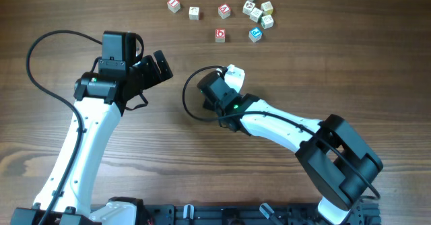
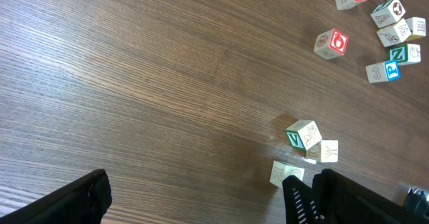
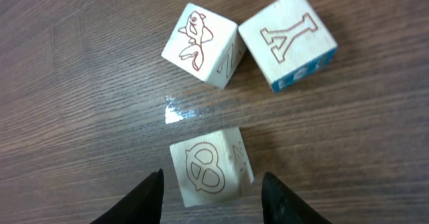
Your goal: Form a circle
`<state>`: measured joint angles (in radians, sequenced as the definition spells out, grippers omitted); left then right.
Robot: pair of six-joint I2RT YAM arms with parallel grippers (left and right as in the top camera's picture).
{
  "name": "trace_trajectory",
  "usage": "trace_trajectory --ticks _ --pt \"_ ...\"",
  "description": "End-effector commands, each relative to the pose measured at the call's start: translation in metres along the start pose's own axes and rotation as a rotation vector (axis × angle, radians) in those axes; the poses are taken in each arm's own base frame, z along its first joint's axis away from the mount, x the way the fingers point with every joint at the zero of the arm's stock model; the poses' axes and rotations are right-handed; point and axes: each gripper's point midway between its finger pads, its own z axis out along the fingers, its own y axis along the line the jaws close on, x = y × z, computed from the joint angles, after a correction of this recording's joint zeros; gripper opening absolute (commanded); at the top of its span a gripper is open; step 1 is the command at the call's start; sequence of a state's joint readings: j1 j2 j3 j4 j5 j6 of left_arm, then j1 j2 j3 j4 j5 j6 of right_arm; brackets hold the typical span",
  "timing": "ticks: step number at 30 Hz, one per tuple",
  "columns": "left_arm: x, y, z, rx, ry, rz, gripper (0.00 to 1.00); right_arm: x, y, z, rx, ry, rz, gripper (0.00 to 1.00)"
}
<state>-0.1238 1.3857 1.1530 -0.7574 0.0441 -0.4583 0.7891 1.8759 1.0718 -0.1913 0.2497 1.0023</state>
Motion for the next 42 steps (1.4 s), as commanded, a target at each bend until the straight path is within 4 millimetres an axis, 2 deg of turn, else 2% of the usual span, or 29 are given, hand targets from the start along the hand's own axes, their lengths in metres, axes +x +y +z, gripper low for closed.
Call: trace_trajectory --ticks 1,4,10,16,32,37,42 --pt "-0.002 -0.001 0.000 0.006 0.000 -0.010 1.00 -0.010 0.003 0.007 0.012 -0.046 -0.100 0.46" --pt "-0.002 -0.001 0.000 0.006 0.000 -0.010 1.00 -0.005 0.000 0.018 0.020 -0.036 -0.109 0.42" --pt "-0.002 -0.001 0.000 0.006 0.000 -0.010 1.00 -0.004 -0.002 0.019 0.025 -0.037 -0.112 0.27" --pt "-0.002 -0.001 0.000 0.006 0.000 -0.010 1.00 -0.008 0.000 0.016 0.043 -0.036 -0.027 0.22" --pt "-0.002 -0.001 0.000 0.006 0.000 -0.010 1.00 -0.019 -0.009 0.013 0.101 -0.096 0.055 0.25" --pt "-0.002 -0.001 0.000 0.006 0.000 -0.010 1.00 -0.017 -0.012 0.018 0.112 -0.094 0.062 0.31" --pt "-0.002 -0.001 0.000 0.006 0.000 -0.010 1.00 -0.017 -0.009 0.019 0.100 -0.094 0.064 0.43"
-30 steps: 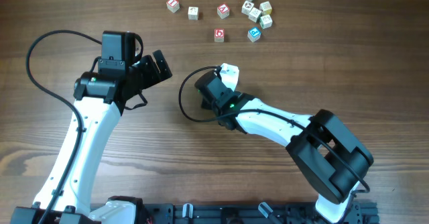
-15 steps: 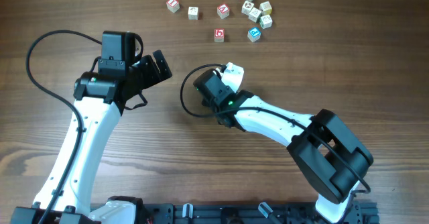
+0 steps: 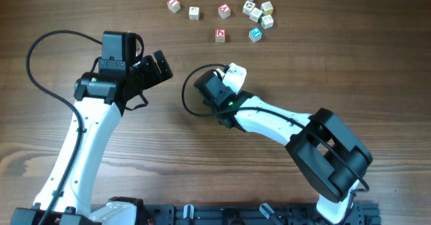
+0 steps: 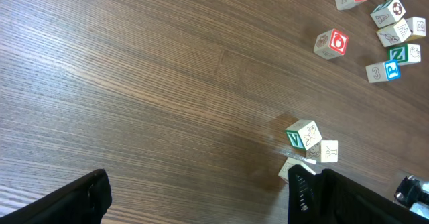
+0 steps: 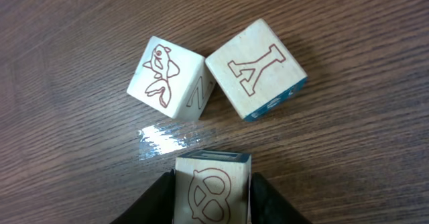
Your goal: Form a circle
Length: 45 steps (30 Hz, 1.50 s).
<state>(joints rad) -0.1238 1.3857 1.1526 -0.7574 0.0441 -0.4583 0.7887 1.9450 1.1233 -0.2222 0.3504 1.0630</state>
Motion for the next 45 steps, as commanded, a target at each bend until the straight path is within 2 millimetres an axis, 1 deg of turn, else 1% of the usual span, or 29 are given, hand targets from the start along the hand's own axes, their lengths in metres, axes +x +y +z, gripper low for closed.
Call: trace_trajectory --ticks 1,2,4,7,9,10,12,14,16,18,19,20,22,24,25,28,33,36,41,45 --pt "-0.002 -0.001 0.000 0.006 0.000 -0.010 1.00 -0.009 0.004 0.004 0.005 -0.029 0.018 0.45" --pt "-0.002 -0.001 0.000 0.006 0.000 -0.010 1.00 -0.010 0.007 0.002 0.004 -0.026 0.017 0.48" --pt "-0.002 -0.001 0.000 0.006 0.000 -0.010 1.00 -0.012 0.009 0.000 0.007 -0.025 0.016 0.50" --pt "-0.002 -0.001 0.000 0.006 0.000 -0.010 1.00 -0.016 0.015 -0.005 0.014 -0.013 0.012 0.60" --pt "-0.002 -0.001 0.000 0.006 0.000 -0.010 1.00 -0.021 0.021 -0.014 0.016 -0.001 0.011 0.63" --pt "-0.002 -0.001 0.000 0.006 0.000 -0.010 1.00 -0.025 0.023 -0.021 0.021 0.003 0.010 0.64" --pt "-0.002 -0.001 0.000 0.006 0.000 -0.010 1.00 -0.032 0.026 -0.033 0.023 0.005 0.009 0.64" --pt "-0.002 -0.001 0.000 0.006 0.000 -0.010 1.00 -0.038 0.026 -0.051 0.015 0.007 0.011 0.63" --pt "-0.002 -0.001 0.000 0.006 0.000 -0.010 1.00 -0.041 0.020 -0.067 0.026 0.016 0.006 0.54" --pt "-0.002 -0.001 0.000 0.006 0.000 -0.010 1.00 -0.045 0.010 -0.079 0.046 0.036 0.010 0.27" --pt "-0.002 -0.001 0.000 0.006 0.000 -0.010 1.00 -0.047 0.005 -0.083 0.048 0.058 0.021 0.11" --pt "-0.002 -0.001 0.000 0.006 0.000 -0.010 1.00 -0.049 -0.001 -0.084 0.051 0.085 0.036 0.04" --pt "-0.002 -0.001 0.000 0.006 0.000 -0.010 1.00 -0.049 -0.009 -0.079 0.048 0.145 0.068 0.04" --pt "-0.002 -0.001 0.000 0.006 0.000 -0.010 1.00 -0.042 -0.016 -0.070 0.043 0.183 0.062 0.04" --pt "-0.002 -0.001 0.000 0.006 0.000 -0.010 1.00 -0.035 -0.019 -0.065 0.034 0.202 0.054 0.04" --pt "-0.002 -0.001 0.000 0.006 0.000 -0.010 1.00 -0.002 -0.020 -0.058 0.001 0.271 0.032 0.04" --pt "-0.002 -0.001 0.000 0.006 0.000 -0.010 1.00 0.031 -0.007 -0.052 -0.054 0.258 -0.033 0.04" --pt "-0.002 -0.001 0.000 0.006 0.000 -0.010 1.00 0.037 -0.006 -0.043 -0.051 0.262 -0.033 0.05" --pt "-0.002 -0.001 0.000 0.006 0.000 -0.010 1.00 0.047 -0.004 -0.017 -0.057 0.265 -0.045 0.05" --pt "-0.002 -0.001 0.000 0.006 0.000 -0.010 1.00 0.048 -0.005 -0.008 -0.048 0.249 -0.054 0.05"
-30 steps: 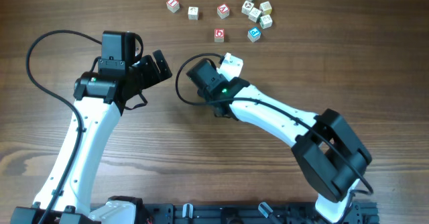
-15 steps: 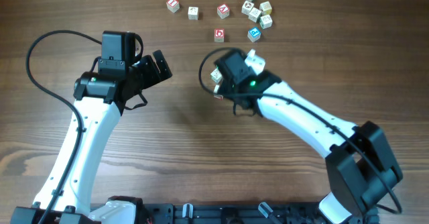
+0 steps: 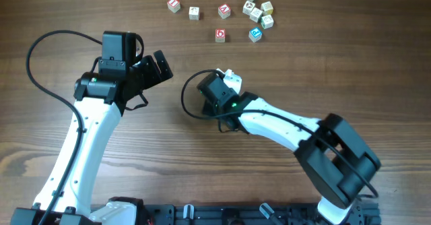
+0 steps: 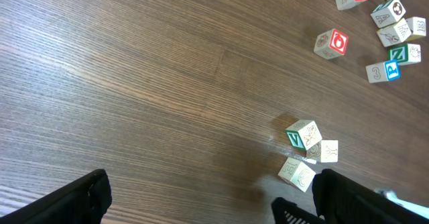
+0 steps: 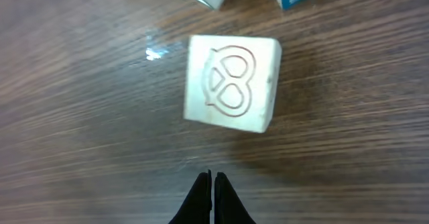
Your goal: Form a circle
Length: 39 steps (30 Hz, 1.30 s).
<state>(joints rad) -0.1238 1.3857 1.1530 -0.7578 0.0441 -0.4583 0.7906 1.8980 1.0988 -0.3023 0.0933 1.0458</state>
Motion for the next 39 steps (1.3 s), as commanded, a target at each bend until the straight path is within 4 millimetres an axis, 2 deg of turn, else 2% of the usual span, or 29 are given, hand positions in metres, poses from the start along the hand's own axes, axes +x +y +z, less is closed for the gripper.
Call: trace_trajectory --ticks 1,12,28,39 --pt "-0.002 -0.001 0.000 0.006 0.000 -0.010 1.00 0.002 -0.012 0.010 0.039 -0.006 -0.019 0.05" --pt "-0.002 -0.001 0.000 0.006 0.000 -0.010 1.00 -0.023 -0.019 0.011 0.051 -0.075 -0.003 0.04" --pt "-0.002 -0.001 0.000 0.006 0.000 -0.010 1.00 -0.030 -0.012 0.010 0.021 -0.101 -0.030 0.05" --pt "-0.002 -0.001 0.000 0.006 0.000 -0.010 1.00 -0.033 -0.016 0.011 0.030 -0.100 -0.024 0.05"
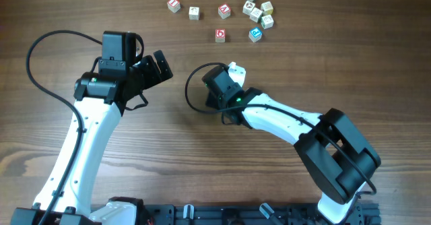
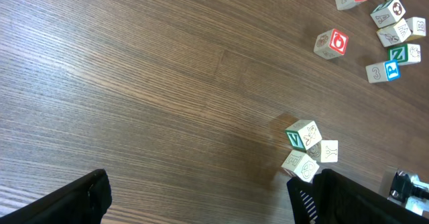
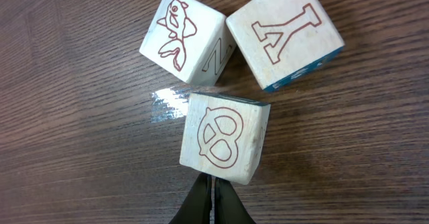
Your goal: Form a circle
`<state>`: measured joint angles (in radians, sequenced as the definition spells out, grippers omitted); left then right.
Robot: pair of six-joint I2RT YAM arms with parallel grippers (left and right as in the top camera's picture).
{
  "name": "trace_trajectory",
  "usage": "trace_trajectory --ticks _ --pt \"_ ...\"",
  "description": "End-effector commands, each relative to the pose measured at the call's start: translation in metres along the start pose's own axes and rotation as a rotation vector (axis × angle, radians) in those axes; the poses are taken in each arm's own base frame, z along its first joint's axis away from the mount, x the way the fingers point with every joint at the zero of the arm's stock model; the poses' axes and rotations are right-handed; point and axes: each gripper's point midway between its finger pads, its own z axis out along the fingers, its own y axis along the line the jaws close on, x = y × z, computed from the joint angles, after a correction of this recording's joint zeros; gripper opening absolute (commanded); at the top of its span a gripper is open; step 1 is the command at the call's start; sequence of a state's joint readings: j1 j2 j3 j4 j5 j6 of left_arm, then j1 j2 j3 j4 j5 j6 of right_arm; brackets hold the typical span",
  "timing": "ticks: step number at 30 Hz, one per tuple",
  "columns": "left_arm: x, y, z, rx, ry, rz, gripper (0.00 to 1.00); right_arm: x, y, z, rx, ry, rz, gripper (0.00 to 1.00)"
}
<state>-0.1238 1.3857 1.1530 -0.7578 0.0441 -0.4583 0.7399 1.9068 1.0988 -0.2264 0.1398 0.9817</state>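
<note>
Three wooden blocks lie bunched at mid-table in the right wrist view: a fish block (image 3: 182, 37), a letter block (image 3: 285, 36) and a pretzel block (image 3: 224, 138) touching both. My right gripper (image 3: 212, 184) is shut with nothing in it, its tips against the pretzel block's near side. The same bunch (image 2: 305, 150) shows in the left wrist view. My left gripper (image 2: 211, 204) hangs open and empty above bare table, left of the bunch. Overhead, the right arm covers most of the bunch (image 1: 235, 70).
Several more lettered blocks (image 1: 252, 11) lie scattered at the table's far edge, with a red-lettered one (image 1: 220, 34) nearest the bunch. The left arm (image 1: 101, 110) reaches in from the near left, the right arm (image 1: 289, 124) from the near right.
The pretzel block lay a little apart from the other two with my shut right gripper short of it. Now it sits against them and the tips touch it. The left arm is unmoved.
My right gripper stood open around the pretzel block, then shut on it. Later it was shut on nothing and back from the block, which lay a little apart from the pair. Now its shut tips touch the block, which rests against the fish and letter blocks.
</note>
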Motion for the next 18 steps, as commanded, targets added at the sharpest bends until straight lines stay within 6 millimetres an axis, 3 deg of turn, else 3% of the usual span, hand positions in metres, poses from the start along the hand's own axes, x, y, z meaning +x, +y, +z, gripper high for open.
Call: trace_trajectory --ticks 1,10,14,18 --pt "-0.002 -0.001 0.000 0.006 0.000 -0.010 1.00 0.001 -0.013 0.007 0.043 -0.008 -0.014 0.04" --pt "-0.002 -0.001 0.000 0.006 0.000 -0.010 1.00 0.013 -0.002 0.001 -0.002 0.075 -0.065 0.05" --pt "-0.002 -0.001 0.000 0.006 0.000 -0.010 1.00 0.006 0.002 -0.031 0.008 0.087 -0.044 0.05" --pt "-0.002 -0.001 0.000 0.006 0.000 -0.010 1.00 -0.026 0.000 -0.078 0.025 -0.047 0.022 0.05"
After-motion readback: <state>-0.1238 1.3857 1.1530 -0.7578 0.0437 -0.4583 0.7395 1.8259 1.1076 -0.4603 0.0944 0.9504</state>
